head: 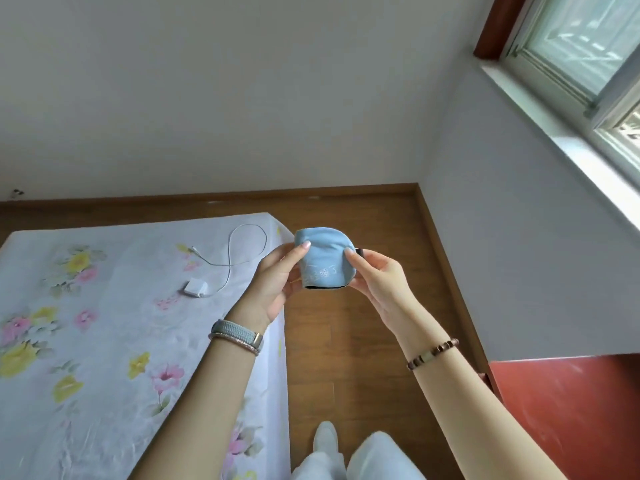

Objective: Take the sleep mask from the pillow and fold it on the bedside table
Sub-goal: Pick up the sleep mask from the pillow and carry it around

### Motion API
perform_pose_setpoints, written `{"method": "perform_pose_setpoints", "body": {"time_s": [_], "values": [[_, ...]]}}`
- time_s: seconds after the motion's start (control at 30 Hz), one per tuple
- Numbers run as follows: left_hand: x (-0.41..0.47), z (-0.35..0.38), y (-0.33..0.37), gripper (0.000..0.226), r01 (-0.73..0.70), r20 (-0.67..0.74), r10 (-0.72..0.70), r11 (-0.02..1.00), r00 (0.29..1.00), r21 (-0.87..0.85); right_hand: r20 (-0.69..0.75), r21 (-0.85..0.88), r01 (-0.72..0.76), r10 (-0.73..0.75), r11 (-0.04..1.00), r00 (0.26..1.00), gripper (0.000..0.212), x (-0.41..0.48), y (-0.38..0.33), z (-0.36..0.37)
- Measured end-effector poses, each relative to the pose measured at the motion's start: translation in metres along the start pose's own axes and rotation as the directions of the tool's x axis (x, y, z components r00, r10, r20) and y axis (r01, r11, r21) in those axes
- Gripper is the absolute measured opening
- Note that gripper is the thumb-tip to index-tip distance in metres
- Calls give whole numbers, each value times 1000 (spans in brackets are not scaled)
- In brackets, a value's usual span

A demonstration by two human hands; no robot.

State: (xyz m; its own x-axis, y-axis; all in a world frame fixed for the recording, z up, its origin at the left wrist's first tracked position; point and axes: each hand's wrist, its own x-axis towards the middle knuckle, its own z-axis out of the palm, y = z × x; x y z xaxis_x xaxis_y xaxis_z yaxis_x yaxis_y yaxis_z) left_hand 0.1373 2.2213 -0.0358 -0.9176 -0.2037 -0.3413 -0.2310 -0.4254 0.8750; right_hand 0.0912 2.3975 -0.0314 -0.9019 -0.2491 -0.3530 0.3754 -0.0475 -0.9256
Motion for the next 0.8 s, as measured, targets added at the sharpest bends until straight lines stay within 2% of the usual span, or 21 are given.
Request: {"method": "perform_pose_setpoints", "body": {"time_s": [0.2,0.43,0.8], "values": [[73,5,29,15,3,1,-3,1000,1000,-25,22,15,11,-12,1000,1000,22,72,-31,5],[160,17,47,30,2,-21,-2,1000,1000,-12,50,-23,-9,10,1000,999,27,169,-57,-4],[321,71,92,30,-10,-130,10,1000,991,-3,86,-25,-38,40,999,995,25,346,-127,-34]]}}
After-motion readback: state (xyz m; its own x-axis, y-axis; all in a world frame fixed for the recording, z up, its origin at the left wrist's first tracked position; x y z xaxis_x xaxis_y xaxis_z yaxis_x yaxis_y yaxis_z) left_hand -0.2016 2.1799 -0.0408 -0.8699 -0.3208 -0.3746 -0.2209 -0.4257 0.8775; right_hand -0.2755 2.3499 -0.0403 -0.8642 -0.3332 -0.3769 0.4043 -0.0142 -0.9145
